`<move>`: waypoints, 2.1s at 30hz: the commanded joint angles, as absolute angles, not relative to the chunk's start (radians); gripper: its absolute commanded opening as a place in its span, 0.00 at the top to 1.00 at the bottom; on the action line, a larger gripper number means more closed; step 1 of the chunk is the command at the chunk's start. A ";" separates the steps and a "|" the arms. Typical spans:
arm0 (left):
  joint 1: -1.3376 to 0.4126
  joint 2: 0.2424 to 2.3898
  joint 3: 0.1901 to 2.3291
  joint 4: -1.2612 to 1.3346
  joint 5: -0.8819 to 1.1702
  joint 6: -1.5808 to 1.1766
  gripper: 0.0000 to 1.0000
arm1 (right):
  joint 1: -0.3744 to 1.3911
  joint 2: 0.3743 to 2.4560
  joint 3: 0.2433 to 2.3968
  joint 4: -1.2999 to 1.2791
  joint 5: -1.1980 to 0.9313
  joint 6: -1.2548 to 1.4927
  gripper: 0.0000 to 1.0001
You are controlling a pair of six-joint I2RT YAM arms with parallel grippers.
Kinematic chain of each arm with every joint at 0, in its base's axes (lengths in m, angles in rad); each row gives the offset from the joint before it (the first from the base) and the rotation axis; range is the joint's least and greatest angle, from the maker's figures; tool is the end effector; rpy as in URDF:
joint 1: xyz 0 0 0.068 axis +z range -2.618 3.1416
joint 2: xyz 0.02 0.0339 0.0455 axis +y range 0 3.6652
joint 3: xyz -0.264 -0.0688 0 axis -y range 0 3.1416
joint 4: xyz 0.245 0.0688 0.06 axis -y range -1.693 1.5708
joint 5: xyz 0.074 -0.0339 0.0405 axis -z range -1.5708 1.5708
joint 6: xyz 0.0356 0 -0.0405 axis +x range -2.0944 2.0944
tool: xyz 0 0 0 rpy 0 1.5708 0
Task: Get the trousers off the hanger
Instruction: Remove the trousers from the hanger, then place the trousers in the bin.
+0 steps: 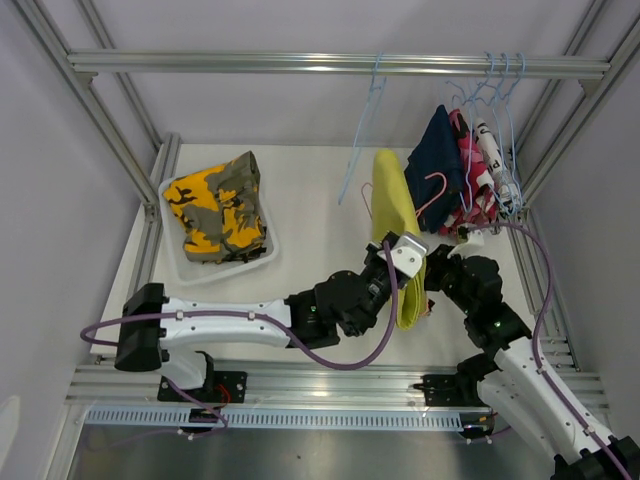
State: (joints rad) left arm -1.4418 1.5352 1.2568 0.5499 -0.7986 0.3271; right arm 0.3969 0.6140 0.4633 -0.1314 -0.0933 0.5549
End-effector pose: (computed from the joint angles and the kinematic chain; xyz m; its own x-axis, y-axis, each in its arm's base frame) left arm 0.0713 -0.3516 0.3942 0.2265 -0.0031 -0.9740 0.5601 0.8186 0.1276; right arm 0.1468 0.0651 0.2577 -0.4645 0.3741 -0.8027 -0.2620 0.8078 0.5281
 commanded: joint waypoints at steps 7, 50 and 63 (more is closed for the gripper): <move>-1.494 1.349 1.381 0.660 -0.765 0.439 0.99 | 0.400 0.615 0.322 -0.035 -0.060 0.542 1.00; -1.482 0.356 0.879 0.790 -1.057 0.810 0.99 | 0.417 0.657 0.270 -0.012 -0.043 0.522 1.00; -0.924 0.483 0.897 0.282 -1.040 0.281 1.00 | 0.434 0.660 0.270 -0.011 -0.035 0.518 1.00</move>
